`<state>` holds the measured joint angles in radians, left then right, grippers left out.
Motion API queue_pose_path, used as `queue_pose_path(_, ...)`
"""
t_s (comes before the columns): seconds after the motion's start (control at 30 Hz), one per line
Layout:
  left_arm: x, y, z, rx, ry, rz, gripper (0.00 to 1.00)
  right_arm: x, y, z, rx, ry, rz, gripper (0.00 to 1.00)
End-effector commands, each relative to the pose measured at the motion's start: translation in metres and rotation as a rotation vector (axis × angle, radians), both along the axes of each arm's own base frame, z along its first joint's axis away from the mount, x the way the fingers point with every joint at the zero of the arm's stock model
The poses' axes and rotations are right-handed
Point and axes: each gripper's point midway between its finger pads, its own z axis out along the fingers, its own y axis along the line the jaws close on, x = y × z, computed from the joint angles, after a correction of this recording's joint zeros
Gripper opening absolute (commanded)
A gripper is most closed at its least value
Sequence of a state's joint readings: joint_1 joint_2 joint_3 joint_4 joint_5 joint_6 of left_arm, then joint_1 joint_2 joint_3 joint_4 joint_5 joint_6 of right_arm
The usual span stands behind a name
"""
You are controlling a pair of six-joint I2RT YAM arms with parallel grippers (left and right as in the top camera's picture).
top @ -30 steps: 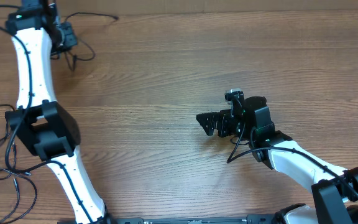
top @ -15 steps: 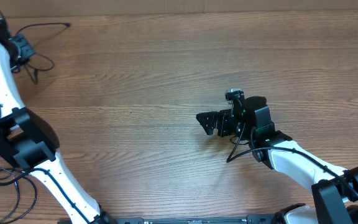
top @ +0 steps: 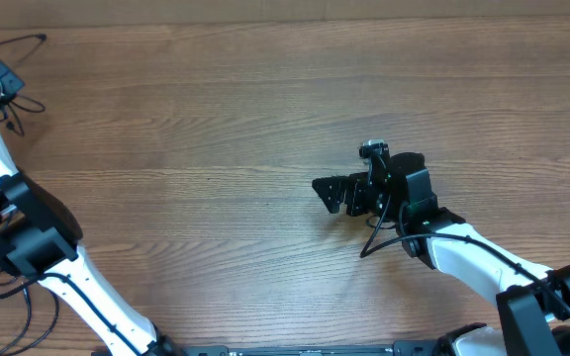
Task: Untangle cables
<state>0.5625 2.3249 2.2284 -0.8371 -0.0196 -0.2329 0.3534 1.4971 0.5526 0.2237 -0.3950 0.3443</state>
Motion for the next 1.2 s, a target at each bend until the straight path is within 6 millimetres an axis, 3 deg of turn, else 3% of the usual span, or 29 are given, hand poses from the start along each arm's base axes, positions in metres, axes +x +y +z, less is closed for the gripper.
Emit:
queue_pose_path(0.0,-0.002,-0.005,-0.033,-0.021,0.037,-0.012,0.04,0.004,0.001,0.004,0.010,-0.012,-0.007,1.00)
queue_pose_path(0.33,-0.010,-0.009,-0.093,-0.055,0.044,0.016,0.04,0.005,0.001,0.004,0.010,-0.012,-0.007,1.00)
queue_pose_path(0.47,-0.017,-0.007,-0.102,-0.092,0.036,0.101,0.05,0.005,0.001,0.005,0.011,-0.016,-0.007,1.00)
queue_pose_path(0.5,-0.018,-0.006,-0.103,-0.094,0.035,0.125,0.11,0.005,0.001,0.005,0.011,-0.017,-0.007,1.00)
queue_pose_path(0.53,-0.018,-0.006,-0.103,-0.097,0.032,0.131,0.29,0.005,0.001,0.005,0.012,-0.017,-0.007,1.00)
queue_pose_path(0.57,-0.018,-0.006,-0.102,-0.097,0.032,0.129,0.63,0.005,0.001,0.005,0.012,-0.017,-0.007,1.00)
queue_pose_path(0.6,-0.018,-0.006,-0.103,-0.098,0.032,0.129,0.88,0.005,0.001,0.005,0.011,-0.017,-0.007,1.00)
queue_pose_path(0.63,-0.018,-0.007,-0.103,-0.102,0.033,0.127,1.00,0.005,0.001,0.005,0.012,-0.017,-0.007,1.00)
queue_pose_path(1.0,-0.028,-0.008,-0.100,-0.116,0.060,0.136,1.00,0.005,0.001,0.006,0.012,-0.018,-0.007,1.00)
queue_pose_path(1.17,-0.047,0.006,-0.062,-0.087,0.046,0.181,0.99,0.005,0.001,0.006,0.011,-0.018,-0.007,1.00)
